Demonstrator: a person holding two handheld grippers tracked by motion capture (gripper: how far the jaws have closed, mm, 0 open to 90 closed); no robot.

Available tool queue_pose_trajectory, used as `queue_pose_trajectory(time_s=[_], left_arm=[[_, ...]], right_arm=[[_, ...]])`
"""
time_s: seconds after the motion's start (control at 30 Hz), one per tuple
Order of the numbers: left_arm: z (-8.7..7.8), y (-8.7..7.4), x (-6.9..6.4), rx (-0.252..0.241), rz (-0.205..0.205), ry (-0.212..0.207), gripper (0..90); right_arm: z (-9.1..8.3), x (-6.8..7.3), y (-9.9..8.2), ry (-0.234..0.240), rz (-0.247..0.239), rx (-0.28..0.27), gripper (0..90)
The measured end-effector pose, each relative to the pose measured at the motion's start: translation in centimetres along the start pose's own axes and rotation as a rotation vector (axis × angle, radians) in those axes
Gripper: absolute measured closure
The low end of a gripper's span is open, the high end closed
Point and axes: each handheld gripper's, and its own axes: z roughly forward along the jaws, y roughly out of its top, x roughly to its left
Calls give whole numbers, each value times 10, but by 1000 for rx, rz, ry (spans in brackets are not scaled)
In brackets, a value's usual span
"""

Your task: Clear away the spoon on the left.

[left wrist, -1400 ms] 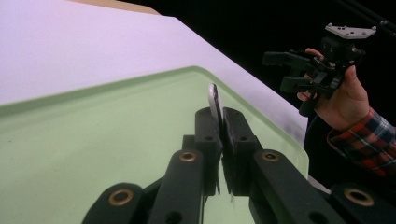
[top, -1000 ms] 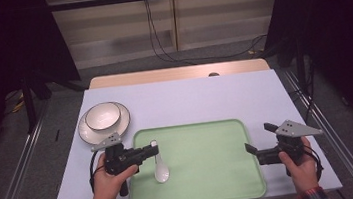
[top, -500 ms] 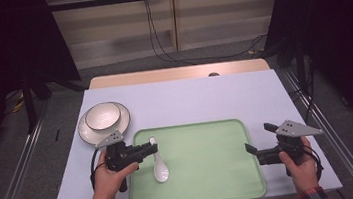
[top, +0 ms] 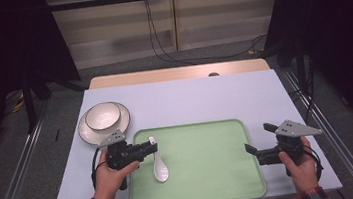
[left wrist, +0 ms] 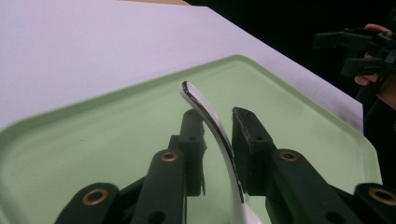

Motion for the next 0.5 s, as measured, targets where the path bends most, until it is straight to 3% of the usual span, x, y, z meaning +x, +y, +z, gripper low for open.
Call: queue_pose_trajectory(time_s=[0.5], left_arm=[[4, -2, 3, 17, 17, 12, 722]], right_arm=[[0, 0, 0, 7, -1, 1, 11]])
